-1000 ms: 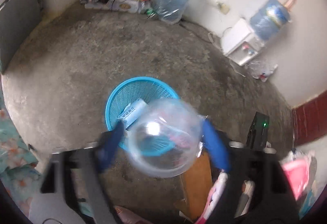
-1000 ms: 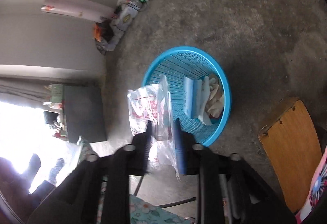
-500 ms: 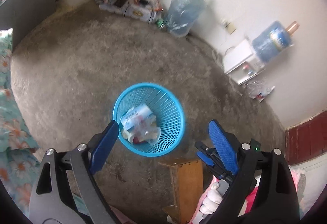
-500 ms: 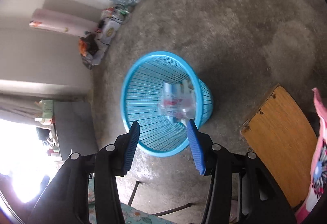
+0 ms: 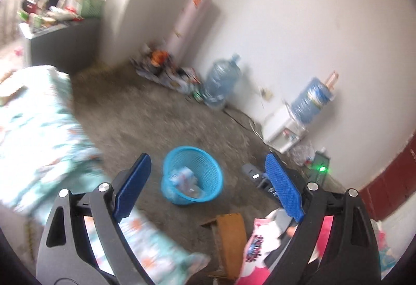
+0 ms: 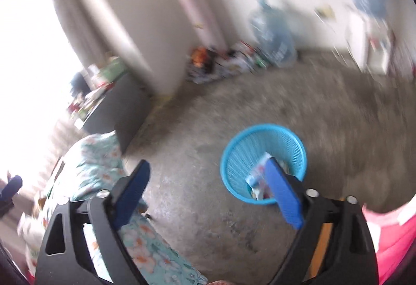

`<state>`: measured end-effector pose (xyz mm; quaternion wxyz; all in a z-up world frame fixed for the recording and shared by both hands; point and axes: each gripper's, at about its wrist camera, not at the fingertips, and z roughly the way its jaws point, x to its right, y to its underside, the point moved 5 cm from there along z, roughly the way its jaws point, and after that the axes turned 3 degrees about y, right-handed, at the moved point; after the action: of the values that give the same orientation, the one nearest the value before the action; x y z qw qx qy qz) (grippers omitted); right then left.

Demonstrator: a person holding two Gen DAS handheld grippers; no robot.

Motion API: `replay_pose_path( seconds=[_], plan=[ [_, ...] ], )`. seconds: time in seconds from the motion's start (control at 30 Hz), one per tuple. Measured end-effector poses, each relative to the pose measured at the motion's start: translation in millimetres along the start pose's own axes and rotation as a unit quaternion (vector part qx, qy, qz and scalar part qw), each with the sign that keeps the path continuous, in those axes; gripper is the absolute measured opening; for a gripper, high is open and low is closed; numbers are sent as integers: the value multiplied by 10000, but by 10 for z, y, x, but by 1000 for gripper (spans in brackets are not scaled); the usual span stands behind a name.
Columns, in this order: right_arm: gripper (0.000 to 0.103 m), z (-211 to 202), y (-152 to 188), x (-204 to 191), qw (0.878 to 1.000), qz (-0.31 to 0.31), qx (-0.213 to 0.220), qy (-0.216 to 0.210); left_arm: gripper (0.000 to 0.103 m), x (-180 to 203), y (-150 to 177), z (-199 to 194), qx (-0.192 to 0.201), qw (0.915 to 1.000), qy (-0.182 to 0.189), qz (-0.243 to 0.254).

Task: Collect trash
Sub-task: 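Move both open tools back over the bed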

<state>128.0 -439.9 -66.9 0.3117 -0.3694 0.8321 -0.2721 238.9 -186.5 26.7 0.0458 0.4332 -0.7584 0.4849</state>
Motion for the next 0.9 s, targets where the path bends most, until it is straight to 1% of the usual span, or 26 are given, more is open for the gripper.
replay_pose_path(
  seconds=[0.1, 0.2, 0.27, 0.33, 0.4, 0.43, 0.5, 0.53, 0.57, 0.67, 0.77, 0.9],
  plan=[
    [96, -249, 26, -416, 9973, -694, 207, -121, 85, -191, 125, -617, 397, 9985, -370, -61],
    [96, -446, 114, -762, 9904, -1329, 330, -213, 85, -432, 285, -1299, 881, 9918, -911, -170],
    [96, -557, 175, -990, 9867, -1546, 350, -363, 85, -594, 399, -1735, 1186, 9840, -1289, -315],
    [96, -618, 239, -1170, 9839, -1650, 263, -629, 85, -780, 562, -2177, 1460, 9733, -1678, -563],
    [96, -622, 312, -1361, 9795, -1741, 35, -1012, 85, -969, 750, -2568, 1675, 9618, -1990, -853],
    [96, -616, 353, -1441, 9773, -1785, -96, -1136, 85, -1056, 831, -2709, 1749, 9558, -2142, -995],
    [96, -560, 443, -1585, 9740, -1878, -309, -1228, 85, -1245, 1014, -2952, 1849, 9459, -2357, -1243],
    [96, -550, 504, -1679, 9718, -1934, -407, -1288, 85, -1318, 1102, -3042, 1874, 9411, -2469, -1353],
    [96, -553, 549, -1747, 9699, -1982, -481, -1333, 85, -1366, 1181, -3123, 1887, 9381, -2533, -1424],
    [96, -631, 685, -1910, 9638, -2154, -569, -1465, 85, -1493, 1416, -3240, 1889, 9315, -2642, -1635],
    [96, -701, 787, -2069, 9573, -2301, -617, -1637, 85, -1593, 1548, -3231, 1825, 9309, -2628, -1761],
    [96, -767, 892, -2264, 9470, -2493, -643, -1921, 85, -1619, 1616, -3177, 1741, 9364, -2525, -1703]
  ],
)
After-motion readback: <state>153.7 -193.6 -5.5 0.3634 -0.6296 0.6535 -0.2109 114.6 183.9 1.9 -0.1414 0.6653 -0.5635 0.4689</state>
